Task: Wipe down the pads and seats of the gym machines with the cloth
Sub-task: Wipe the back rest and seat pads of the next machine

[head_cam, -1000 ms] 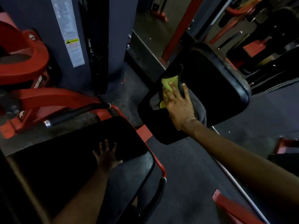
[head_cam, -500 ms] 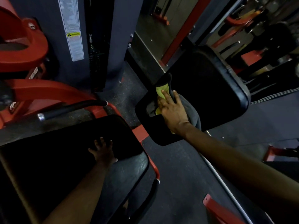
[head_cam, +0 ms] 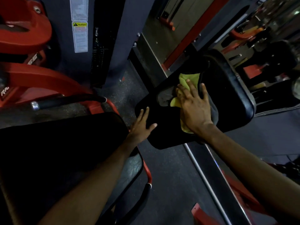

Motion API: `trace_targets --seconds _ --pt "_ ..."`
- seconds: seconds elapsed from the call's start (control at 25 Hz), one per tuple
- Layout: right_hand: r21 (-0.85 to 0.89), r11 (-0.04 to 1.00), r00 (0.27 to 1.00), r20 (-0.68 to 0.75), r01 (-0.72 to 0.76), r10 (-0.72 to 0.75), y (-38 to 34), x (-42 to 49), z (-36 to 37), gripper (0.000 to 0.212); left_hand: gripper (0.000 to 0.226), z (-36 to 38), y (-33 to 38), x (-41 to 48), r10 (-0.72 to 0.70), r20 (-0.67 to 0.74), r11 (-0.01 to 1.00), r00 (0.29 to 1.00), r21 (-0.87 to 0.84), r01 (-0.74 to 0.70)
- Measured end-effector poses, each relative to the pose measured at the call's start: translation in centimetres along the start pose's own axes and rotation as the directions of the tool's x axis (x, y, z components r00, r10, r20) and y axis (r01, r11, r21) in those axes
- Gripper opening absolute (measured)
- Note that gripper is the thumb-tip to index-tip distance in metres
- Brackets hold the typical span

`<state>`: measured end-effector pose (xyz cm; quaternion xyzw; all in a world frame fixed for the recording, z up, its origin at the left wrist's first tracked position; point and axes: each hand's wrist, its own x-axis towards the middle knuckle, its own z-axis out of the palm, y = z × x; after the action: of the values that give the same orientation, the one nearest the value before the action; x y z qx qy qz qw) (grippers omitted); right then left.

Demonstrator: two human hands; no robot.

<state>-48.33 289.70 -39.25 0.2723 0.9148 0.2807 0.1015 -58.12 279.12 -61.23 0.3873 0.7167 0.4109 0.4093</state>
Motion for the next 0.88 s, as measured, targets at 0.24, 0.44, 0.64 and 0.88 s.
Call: trace_targets --seconds 0.24,0.44,0.64,0.88 --pt "0.012 0.999 0.997 0.067 0.038 -0.039 -4.5 5.1 0.9 0.056 0.103 2.1 2.6 1.2 -0.026 0.038 0.979 0.999 -0.202 0.033" --pt "0.044 0.998 0.998 -0.050 -0.039 0.041 0.6 0.4 -0.7 0.058 0.099 0.4 5.1 1.7 0.078 0.076 0.973 0.994 -0.224 -0.060" --pt "0.018 0.995 0.992 -0.075 -0.100 0.101 1.5 2.9 -2.6 0.057 0.102 0.4 6.8 1.3 0.041 0.133 0.978 0.990 -0.210 -0.012" --pt "0.053 0.990 0.979 -0.152 -0.130 0.137 2.7 0.8 -2.4 0.060 0.101 -0.7 6.9 1.5 0.010 0.191 0.990 0.982 -0.137 0.016"
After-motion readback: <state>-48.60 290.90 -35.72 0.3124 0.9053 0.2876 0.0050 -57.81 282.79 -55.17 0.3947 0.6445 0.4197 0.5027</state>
